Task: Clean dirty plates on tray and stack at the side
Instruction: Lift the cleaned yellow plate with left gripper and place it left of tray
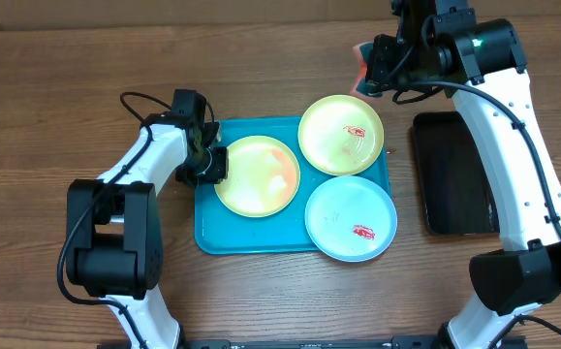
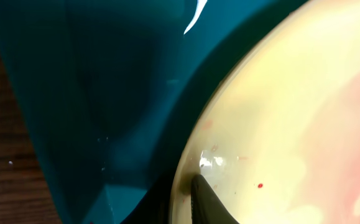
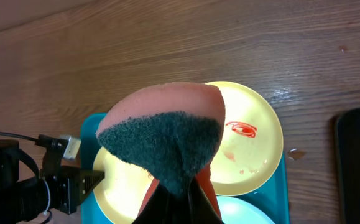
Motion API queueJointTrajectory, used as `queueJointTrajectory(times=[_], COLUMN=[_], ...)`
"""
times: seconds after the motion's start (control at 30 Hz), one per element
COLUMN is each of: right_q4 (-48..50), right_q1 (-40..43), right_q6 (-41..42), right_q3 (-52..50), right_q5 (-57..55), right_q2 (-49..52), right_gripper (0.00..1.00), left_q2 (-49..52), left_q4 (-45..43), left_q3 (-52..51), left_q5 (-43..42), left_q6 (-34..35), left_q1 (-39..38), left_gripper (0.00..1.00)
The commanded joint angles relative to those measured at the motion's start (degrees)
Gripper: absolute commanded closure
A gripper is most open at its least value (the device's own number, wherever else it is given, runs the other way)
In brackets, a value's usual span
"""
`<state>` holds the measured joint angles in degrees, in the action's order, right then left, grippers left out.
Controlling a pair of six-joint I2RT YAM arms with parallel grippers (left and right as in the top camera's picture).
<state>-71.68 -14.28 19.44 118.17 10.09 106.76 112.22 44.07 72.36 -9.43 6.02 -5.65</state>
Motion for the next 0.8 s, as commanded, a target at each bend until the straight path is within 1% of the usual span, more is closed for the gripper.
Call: queueJointTrajectory(times=[0.0, 0.03, 0.1, 0.27, 0.43, 0.6, 0.77], right_q4=[-0.07, -0.22, -0.48, -0.68, -0.68, -0.70, -0.72], right_q1=[-0.09, -0.09, -0.09, -0.11, -0.11, -0.09, -0.11], right_q6=[-0.44, -0.46, -0.46, -0.46, -0.46, -0.44, -0.44], right_q3=[0.74, 0.74, 0.74, 0.74, 0.74, 0.74, 0.74], right_q5=[0.13, 0.00, -0.15, -0.17, -0.17, -0.15, -0.15], right_q2=[-0.57, -0.57, -0.57, -0.57, -0.57, -0.57, -0.57], right_gripper=[0.96, 0.96, 0.96, 0.96, 0.96, 0.96, 0.96], left_q2=[1.90, 1.90, 1.90, 1.49, -3.52, -10.38, -17.79], left_q4=[-1.05, -1.88, -3.06, -2.40, 2.69, 6.99, 8.90], left_q3=[-0.61, -1.14, -2.19, -2.78, 1.49, 5.35, 6.54], left_q5=[-0.96, -1.09, -1.11, -0.59, 3.63, 10.64, 22.27], left_q6=[1.77, 2.03, 2.64, 2.75, 2.75, 2.75, 2.75], left_q1=[-0.13, -0.20, -0.46, -0.59, -0.33, -0.50, -2.43], left_gripper=[0.86, 0.88, 0.96, 0.96, 0.96, 0.96, 0.96])
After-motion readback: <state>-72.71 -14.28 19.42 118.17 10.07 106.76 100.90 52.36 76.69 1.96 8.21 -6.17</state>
